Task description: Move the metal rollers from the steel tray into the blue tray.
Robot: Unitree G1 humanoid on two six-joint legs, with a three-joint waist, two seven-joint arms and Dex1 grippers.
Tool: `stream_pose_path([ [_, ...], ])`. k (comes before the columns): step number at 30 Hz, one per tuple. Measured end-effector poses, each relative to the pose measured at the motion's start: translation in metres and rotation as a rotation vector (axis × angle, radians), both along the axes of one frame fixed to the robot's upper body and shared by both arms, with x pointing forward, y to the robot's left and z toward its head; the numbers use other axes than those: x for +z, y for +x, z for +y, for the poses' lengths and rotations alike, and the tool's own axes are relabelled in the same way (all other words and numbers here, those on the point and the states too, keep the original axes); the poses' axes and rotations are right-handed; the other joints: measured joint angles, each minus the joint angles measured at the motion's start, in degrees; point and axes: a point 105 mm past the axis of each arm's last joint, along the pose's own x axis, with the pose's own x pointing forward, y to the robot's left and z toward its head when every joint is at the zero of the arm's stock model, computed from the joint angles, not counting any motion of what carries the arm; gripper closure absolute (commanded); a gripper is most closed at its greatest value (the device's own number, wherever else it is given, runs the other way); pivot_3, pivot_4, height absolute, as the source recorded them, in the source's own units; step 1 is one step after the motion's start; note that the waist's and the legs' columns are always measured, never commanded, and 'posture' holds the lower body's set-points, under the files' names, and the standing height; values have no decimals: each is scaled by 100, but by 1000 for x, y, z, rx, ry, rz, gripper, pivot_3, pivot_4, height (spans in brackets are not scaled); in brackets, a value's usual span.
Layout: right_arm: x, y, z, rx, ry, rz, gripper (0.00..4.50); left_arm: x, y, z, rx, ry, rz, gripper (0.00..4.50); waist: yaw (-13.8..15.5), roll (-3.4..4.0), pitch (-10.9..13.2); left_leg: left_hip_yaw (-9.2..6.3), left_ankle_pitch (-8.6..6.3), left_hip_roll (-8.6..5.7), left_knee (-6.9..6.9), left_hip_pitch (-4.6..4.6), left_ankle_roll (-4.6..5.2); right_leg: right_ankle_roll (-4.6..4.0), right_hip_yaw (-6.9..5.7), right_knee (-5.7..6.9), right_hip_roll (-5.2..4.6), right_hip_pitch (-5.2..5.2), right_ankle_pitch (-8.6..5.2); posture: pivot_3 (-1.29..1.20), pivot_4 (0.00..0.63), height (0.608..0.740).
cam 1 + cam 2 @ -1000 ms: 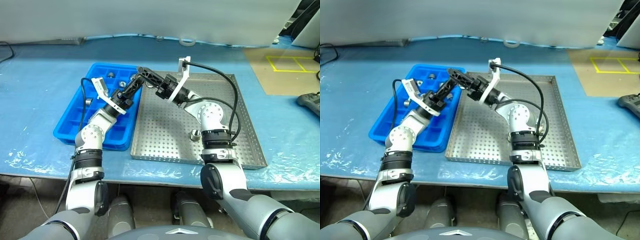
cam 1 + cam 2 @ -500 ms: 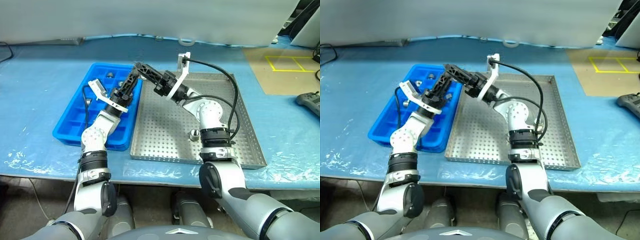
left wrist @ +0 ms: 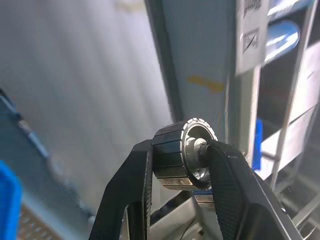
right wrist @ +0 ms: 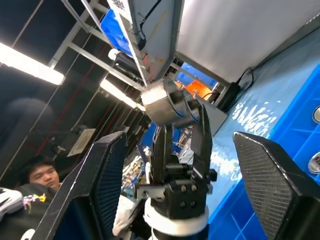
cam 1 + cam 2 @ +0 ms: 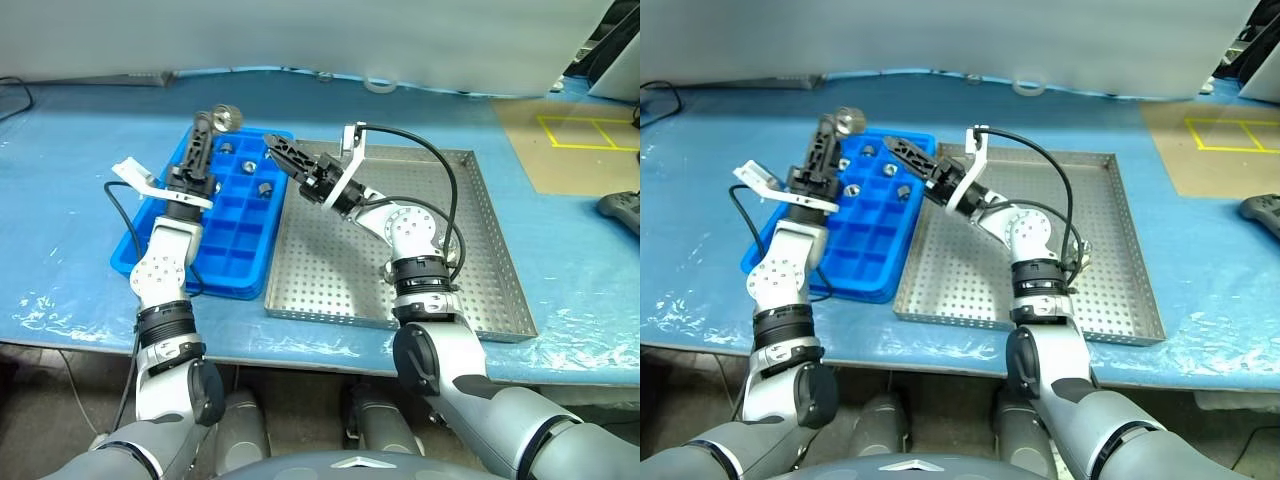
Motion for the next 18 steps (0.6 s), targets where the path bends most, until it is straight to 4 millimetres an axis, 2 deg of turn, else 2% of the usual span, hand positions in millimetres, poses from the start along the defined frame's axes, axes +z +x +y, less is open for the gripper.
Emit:
stream_pose_path([
  [3, -1, 2, 0, -15, -16, -6, 953, -1, 1, -5, -1, 61, -3, 3187, 17, 0, 0, 0, 1, 1, -1, 3, -3, 0, 0, 3, 1, 0, 0, -312, 150, 740],
  [8, 0, 6, 1, -39, -27, -12, 953, -10, 2, -26, -47, 184, 9, 3187, 18, 0, 0, 1, 1, -1, -1, 3, -3, 1, 1, 4, -1, 0, 0, -314, 150, 740],
  [11, -1, 6, 1, -42, -32, -18, 1549, -15, 1, -36, -70, 224, 16, 3187, 19, 0, 0, 1, 1, -1, -1, 4, -3, 1, 1, 4, 0, 0, 0, -317, 150, 740],
  [16, -4, 6, 0, -49, -38, -14, 3166, -14, 0, -37, -74, 237, -7, 3187, 19, 0, 0, 1, 2, -1, 0, 4, -3, 1, 2, 6, 0, 0, 0, -318, 150, 740],
  [18, -4, 7, -1, -51, -38, -13, 3225, -14, 0, -38, -73, 240, -8, 3187, 19, 0, 0, 1, 1, -1, 0, 5, -3, 1, 2, 6, 0, 0, 0, -315, 150, 740],
])
